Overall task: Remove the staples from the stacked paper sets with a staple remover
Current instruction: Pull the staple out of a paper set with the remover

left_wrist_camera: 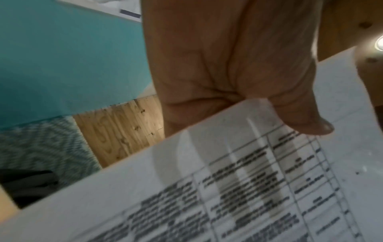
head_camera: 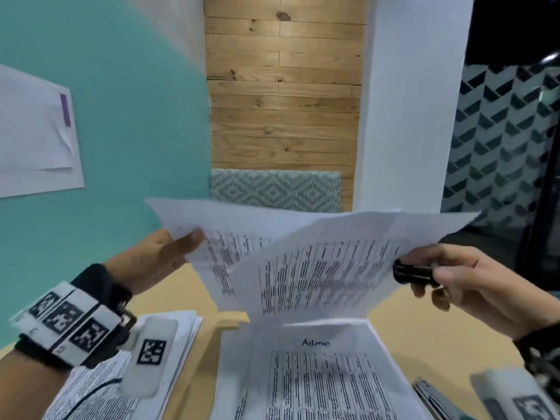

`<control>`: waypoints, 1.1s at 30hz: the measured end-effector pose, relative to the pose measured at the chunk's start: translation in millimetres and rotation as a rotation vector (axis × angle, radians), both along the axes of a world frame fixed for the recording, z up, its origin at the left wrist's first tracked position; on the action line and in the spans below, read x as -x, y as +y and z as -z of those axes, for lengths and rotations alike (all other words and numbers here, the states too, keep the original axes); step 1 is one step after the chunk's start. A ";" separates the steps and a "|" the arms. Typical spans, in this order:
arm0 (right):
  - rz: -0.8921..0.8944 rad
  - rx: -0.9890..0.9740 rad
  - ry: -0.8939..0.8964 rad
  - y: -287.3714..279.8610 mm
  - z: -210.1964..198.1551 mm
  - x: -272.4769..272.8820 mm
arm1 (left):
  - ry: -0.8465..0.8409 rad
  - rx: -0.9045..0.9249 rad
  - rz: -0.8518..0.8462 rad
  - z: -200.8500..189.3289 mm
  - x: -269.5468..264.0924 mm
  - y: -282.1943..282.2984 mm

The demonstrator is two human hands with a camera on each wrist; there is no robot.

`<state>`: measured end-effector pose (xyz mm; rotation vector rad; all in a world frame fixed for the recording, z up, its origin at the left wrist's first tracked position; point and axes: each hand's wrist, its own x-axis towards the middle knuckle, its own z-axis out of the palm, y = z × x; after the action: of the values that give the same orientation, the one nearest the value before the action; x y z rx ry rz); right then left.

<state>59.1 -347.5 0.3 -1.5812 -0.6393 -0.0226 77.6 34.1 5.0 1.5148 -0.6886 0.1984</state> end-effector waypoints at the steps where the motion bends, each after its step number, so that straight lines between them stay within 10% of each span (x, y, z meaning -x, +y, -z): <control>1: -0.020 0.031 0.029 -3.6 2.8 3.1 | 0.047 -0.009 0.023 6.6 0.7 3.9; 11: 0.007 0.080 0.082 0.0 12.8 26.6 | 0.189 -0.217 0.151 39.6 27.1 8.7; 17: 0.021 0.055 -0.134 11.3 11.2 39.9 | -0.318 -0.133 -0.582 57.7 57.7 -32.4; 23: -0.071 0.181 -0.146 19.1 9.7 42.1 | -0.206 0.218 -0.312 44.9 42.1 -50.7; 33: 0.045 -0.036 -0.311 24.5 -47.4 2.9 | -0.304 0.185 -0.247 -41.1 -10.1 -36.5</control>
<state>56.2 -322.9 47.7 -1.5704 -0.8394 -0.3174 87.8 -2.3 46.1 1.4014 -0.6987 0.6731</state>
